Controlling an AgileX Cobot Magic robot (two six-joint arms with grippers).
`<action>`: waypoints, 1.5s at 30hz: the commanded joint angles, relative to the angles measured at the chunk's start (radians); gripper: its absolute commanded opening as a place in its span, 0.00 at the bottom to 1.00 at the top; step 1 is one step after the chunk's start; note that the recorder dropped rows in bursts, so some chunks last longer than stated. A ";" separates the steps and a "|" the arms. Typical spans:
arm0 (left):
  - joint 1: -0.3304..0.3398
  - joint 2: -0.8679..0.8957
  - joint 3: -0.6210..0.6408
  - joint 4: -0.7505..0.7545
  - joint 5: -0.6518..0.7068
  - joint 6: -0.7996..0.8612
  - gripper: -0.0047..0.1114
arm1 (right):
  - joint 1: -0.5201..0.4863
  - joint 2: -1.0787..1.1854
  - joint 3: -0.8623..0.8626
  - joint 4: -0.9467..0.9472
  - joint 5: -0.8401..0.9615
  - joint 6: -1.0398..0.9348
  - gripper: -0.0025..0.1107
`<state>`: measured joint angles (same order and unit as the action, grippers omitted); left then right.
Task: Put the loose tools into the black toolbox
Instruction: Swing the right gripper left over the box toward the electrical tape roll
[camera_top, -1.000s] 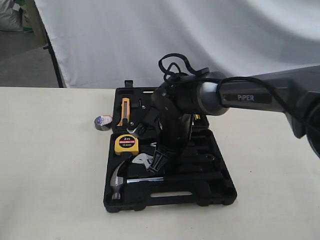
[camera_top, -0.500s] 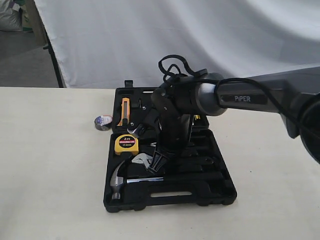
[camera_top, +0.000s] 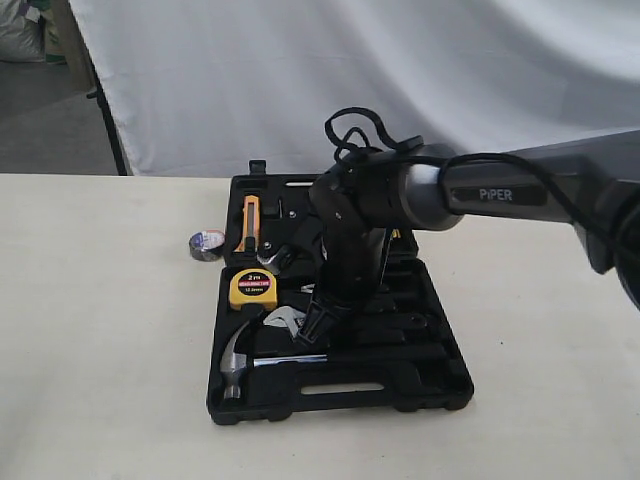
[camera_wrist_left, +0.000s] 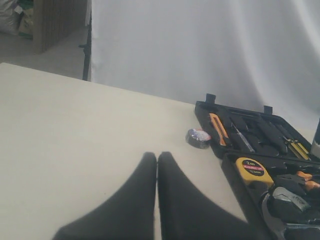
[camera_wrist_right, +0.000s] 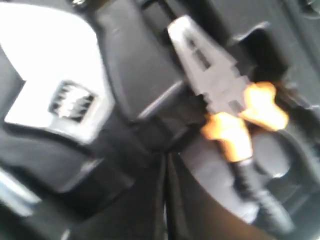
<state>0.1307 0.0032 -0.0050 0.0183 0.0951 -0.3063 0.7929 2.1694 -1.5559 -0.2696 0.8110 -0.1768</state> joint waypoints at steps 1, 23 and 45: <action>0.025 -0.003 -0.003 0.004 -0.007 -0.005 0.05 | 0.002 -0.051 0.010 0.117 -0.075 0.036 0.02; 0.025 -0.003 -0.003 0.004 -0.007 -0.005 0.05 | 0.072 0.239 -0.429 0.455 -0.397 -0.077 0.02; 0.025 -0.003 -0.003 0.004 -0.007 -0.005 0.05 | -0.006 0.615 -1.001 0.447 -0.192 -0.075 0.02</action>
<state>0.1307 0.0032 -0.0050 0.0183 0.0951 -0.3063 0.7887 2.7861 -2.5447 0.1856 0.6200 -0.2272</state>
